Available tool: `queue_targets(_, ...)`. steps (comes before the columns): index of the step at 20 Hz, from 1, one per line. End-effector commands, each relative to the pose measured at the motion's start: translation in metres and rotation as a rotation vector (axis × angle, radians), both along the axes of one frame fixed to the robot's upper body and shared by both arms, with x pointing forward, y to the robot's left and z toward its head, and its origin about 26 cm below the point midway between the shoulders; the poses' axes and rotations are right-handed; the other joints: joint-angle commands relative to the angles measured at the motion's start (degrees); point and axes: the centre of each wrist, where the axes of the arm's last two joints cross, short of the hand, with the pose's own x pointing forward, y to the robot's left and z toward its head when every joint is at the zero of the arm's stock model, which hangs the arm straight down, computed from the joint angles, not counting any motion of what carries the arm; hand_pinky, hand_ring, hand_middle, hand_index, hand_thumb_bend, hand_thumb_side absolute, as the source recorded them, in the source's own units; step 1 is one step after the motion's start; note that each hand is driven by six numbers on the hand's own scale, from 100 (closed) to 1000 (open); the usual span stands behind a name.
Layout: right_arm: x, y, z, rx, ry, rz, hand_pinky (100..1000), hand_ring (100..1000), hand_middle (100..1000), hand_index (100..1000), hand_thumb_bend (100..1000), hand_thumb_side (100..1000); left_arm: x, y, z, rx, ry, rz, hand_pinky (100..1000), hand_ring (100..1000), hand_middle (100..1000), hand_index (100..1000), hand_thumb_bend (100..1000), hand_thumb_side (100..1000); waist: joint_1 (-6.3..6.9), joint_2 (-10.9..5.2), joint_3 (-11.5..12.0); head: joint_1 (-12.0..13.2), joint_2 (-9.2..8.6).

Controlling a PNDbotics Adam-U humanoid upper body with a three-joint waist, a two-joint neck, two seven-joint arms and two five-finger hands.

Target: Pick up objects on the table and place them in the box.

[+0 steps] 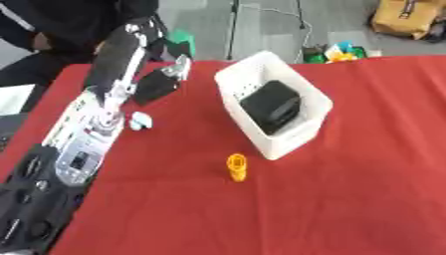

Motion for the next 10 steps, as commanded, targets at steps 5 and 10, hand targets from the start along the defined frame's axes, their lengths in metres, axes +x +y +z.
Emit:
queue_targets(5,-0.003,-0.001,0.008,-0.021,-0.024,0.014,767,779,644,732,100,1000,0.005,-0.010,0.015,0.001,-0.020,-0.041,957,777,650,597,100,814,-0.05,-1.34,-0.2,0.1,0.02)
queue_targets(10,-0.003,0.000,0.008,-0.021,-0.019,0.019,767,779,644,731,100,1000,0.009,-0.025,0.023,0.003,-0.030,-0.086,954,775,647,596,100,813,-0.05,-1.42,-0.5,-0.1,-0.13)
